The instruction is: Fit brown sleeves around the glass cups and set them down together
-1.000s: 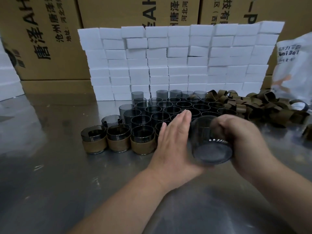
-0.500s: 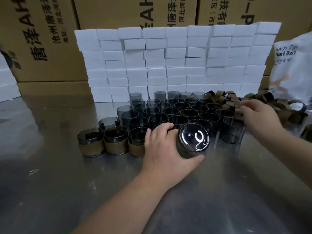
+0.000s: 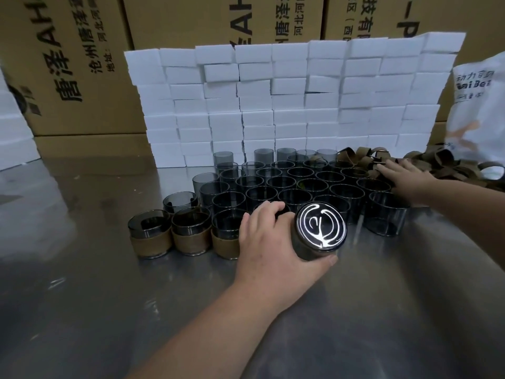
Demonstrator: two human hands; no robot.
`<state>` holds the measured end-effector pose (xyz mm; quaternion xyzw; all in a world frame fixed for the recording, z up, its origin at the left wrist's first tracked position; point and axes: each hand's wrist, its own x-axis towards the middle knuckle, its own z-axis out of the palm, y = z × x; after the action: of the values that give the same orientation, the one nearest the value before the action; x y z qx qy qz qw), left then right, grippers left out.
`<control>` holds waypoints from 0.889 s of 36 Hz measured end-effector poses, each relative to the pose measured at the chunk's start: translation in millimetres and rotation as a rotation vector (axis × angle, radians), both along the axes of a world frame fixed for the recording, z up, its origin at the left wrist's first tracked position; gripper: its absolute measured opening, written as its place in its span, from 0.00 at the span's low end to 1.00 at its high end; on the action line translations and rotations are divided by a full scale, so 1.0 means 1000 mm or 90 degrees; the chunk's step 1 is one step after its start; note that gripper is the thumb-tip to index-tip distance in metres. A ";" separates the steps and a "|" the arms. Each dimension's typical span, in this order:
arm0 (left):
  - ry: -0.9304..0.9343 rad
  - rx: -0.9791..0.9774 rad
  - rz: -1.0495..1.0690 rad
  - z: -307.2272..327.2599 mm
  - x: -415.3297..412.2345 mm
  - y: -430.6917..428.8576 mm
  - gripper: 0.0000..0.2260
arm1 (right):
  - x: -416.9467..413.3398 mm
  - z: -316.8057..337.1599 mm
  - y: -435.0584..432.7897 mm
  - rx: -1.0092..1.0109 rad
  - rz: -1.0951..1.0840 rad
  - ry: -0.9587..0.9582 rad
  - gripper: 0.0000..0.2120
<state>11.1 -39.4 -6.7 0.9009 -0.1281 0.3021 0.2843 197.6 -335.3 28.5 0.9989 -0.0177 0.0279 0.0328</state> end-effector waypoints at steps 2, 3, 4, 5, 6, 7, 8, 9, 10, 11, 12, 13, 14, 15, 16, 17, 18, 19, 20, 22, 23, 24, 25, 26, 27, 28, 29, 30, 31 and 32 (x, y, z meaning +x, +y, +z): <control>0.001 -0.004 -0.001 0.000 0.000 0.000 0.31 | 0.003 0.000 0.000 -0.049 -0.016 0.006 0.31; 0.001 -0.005 -0.001 0.000 0.000 0.000 0.31 | 0.004 0.001 0.001 -0.066 -0.024 -0.010 0.30; 0.002 -0.009 -0.002 0.000 0.000 0.000 0.31 | 0.004 0.002 0.002 -0.074 -0.027 -0.035 0.28; 0.004 -0.012 -0.003 0.000 0.000 -0.001 0.31 | 0.004 0.004 0.003 -0.074 -0.024 -0.063 0.25; 0.007 -0.015 -0.005 0.000 -0.001 -0.001 0.31 | 0.004 0.006 0.004 -0.073 -0.018 -0.091 0.22; 0.011 -0.015 -0.006 0.000 -0.001 -0.001 0.31 | 0.004 0.007 0.004 -0.074 -0.014 -0.114 0.19; 0.014 -0.016 -0.008 0.001 -0.001 -0.001 0.31 | 0.004 0.007 0.004 -0.079 -0.016 -0.131 0.17; 0.016 -0.017 -0.010 0.001 -0.002 -0.001 0.31 | 0.003 0.007 0.004 -0.089 -0.019 -0.142 0.17; 0.018 -0.020 -0.012 0.001 -0.002 0.000 0.32 | 0.003 0.006 0.004 -0.099 -0.020 -0.146 0.17; 0.019 -0.024 -0.015 0.001 -0.003 0.000 0.32 | 0.003 0.005 0.004 -0.105 -0.019 -0.149 0.18; 0.021 -0.026 -0.016 0.001 -0.003 0.000 0.32 | 0.001 0.006 0.004 -0.108 -0.016 -0.151 0.18; 0.023 -0.026 -0.017 0.001 -0.003 0.000 0.32 | -0.001 0.007 0.005 -0.106 -0.014 -0.152 0.17; 0.026 -0.026 -0.017 0.002 -0.003 -0.001 0.32 | -0.003 0.009 0.006 -0.099 -0.012 -0.149 0.17; 0.027 -0.026 -0.018 0.002 -0.003 -0.001 0.33 | -0.005 0.011 0.007 -0.088 -0.010 -0.144 0.17; 0.027 -0.026 -0.019 0.002 -0.003 -0.001 0.33 | -0.007 0.013 0.007 -0.076 -0.008 -0.138 0.16; 0.027 -0.026 -0.019 0.002 -0.003 -0.001 0.33 | -0.010 0.015 0.008 -0.068 -0.007 -0.135 0.16; 0.024 -0.026 -0.020 0.002 -0.003 -0.001 0.33 | -0.012 0.016 0.008 -0.062 -0.007 -0.136 0.16; 0.022 -0.027 -0.020 0.002 -0.003 -0.001 0.33 | -0.014 0.017 0.009 -0.060 -0.009 -0.141 0.16; 0.021 -0.030 -0.020 0.001 -0.003 0.000 0.33 | -0.016 0.017 0.009 -0.064 -0.013 -0.144 0.16; 0.021 -0.033 -0.022 0.002 -0.003 0.000 0.32 | -0.018 0.017 0.010 -0.102 -0.032 -0.134 0.15; 0.023 -0.033 -0.023 0.002 -0.003 0.000 0.32 | -0.019 0.017 0.009 -0.122 -0.039 -0.128 0.14; 0.024 -0.033 -0.023 0.002 -0.003 0.000 0.32 | -0.020 0.017 0.009 -0.134 -0.044 -0.125 0.14; 0.025 -0.031 -0.022 0.002 -0.002 0.000 0.32 | -0.020 0.018 0.008 -0.139 -0.050 -0.126 0.13; 0.025 -0.030 -0.022 0.001 -0.002 0.000 0.32 | -0.021 0.018 0.007 -0.141 -0.058 -0.131 0.13; 0.026 -0.029 -0.022 0.001 -0.002 0.000 0.31 | -0.021 0.019 0.007 -0.143 -0.067 -0.141 0.12; 0.028 -0.030 -0.021 0.001 -0.002 0.000 0.31 | -0.023 0.020 0.006 -0.146 -0.074 -0.158 0.12; 0.030 -0.030 -0.021 0.001 -0.002 0.000 0.31 | -0.024 0.021 0.005 -0.143 -0.075 -0.184 0.12; 0.031 -0.031 -0.022 0.001 -0.002 0.000 0.31 | -0.026 0.023 0.004 -0.130 -0.075 -0.213 0.12; 0.031 -0.031 -0.022 0.001 -0.002 0.000 0.31 | -0.027 0.025 0.003 -0.106 -0.076 -0.239 0.12; 0.031 -0.031 -0.023 0.001 -0.002 0.000 0.31 | -0.029 0.028 0.002 -0.076 -0.082 -0.265 0.12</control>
<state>9.6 -39.1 -5.7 0.8982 -0.1301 0.2779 0.3149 168.8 -333.0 56.2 0.9647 -0.0859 0.2325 0.0889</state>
